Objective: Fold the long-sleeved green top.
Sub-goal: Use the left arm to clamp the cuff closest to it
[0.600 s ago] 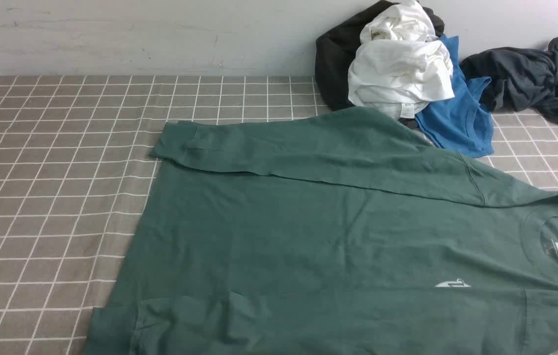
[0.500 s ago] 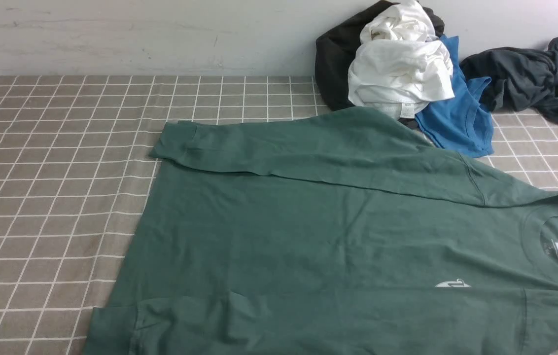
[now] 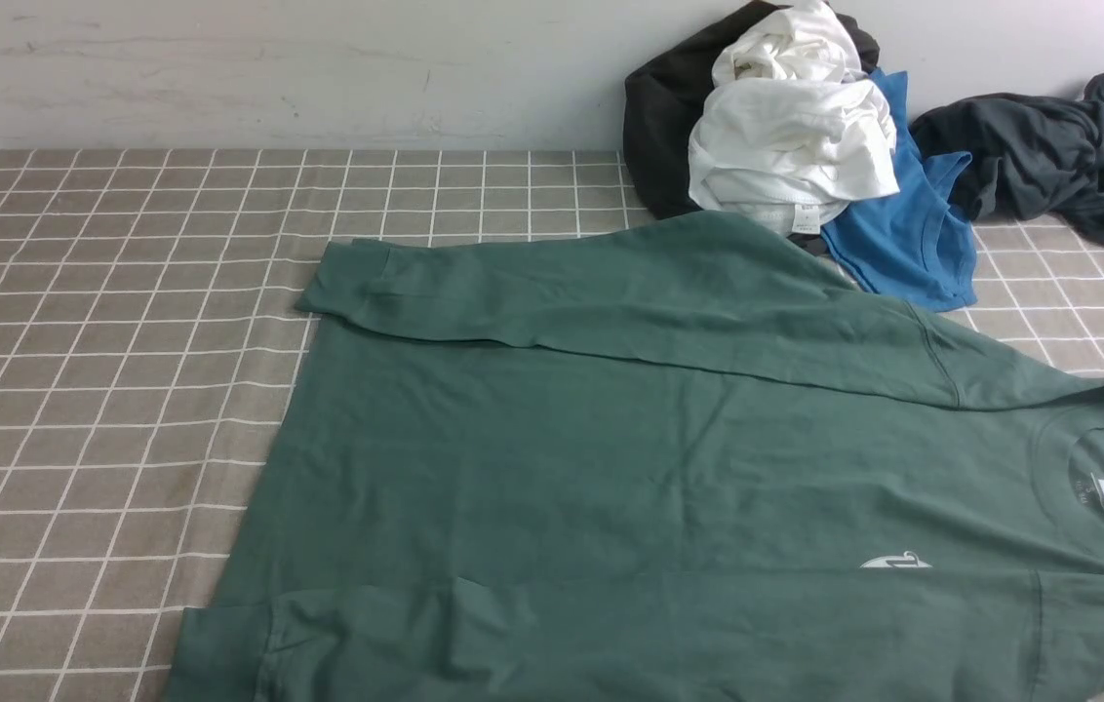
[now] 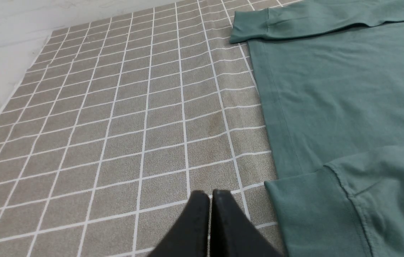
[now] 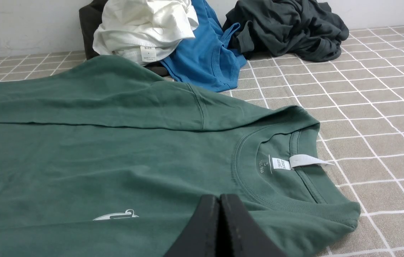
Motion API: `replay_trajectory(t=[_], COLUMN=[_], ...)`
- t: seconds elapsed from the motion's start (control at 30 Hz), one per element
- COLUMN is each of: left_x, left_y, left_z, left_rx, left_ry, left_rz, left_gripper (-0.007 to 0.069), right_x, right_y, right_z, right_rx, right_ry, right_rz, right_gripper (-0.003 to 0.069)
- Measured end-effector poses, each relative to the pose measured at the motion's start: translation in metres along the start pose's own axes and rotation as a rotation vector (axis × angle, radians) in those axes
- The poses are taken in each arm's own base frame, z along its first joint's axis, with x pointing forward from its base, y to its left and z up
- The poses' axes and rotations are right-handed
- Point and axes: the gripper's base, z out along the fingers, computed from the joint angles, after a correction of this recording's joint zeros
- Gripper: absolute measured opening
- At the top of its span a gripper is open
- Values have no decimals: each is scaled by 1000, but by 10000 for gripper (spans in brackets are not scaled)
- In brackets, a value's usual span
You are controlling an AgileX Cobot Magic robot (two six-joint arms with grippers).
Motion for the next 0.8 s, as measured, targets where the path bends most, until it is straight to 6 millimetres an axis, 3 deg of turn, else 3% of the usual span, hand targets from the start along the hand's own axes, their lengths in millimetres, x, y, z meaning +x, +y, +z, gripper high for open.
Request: replay_trajectory(t=[0.6,0.73,0.8], left_x=[0,-4,-13], left_y=[0,1,2], left_z=[0,0,-1], left_rx=[-1,-9,-27], left_ry=[-3,-50,-155], left_rz=[0,0,0], left_gripper=[-7,-7,-7], right_x=[-1,-6,-18], right_y=[0,0,1], right_z=[0,0,-2], right_rx=[2,-3,-13], right_ry=[-16,-75,-203], right_rz=[-24,-18,-17], right_gripper=[-14,-14,-14])
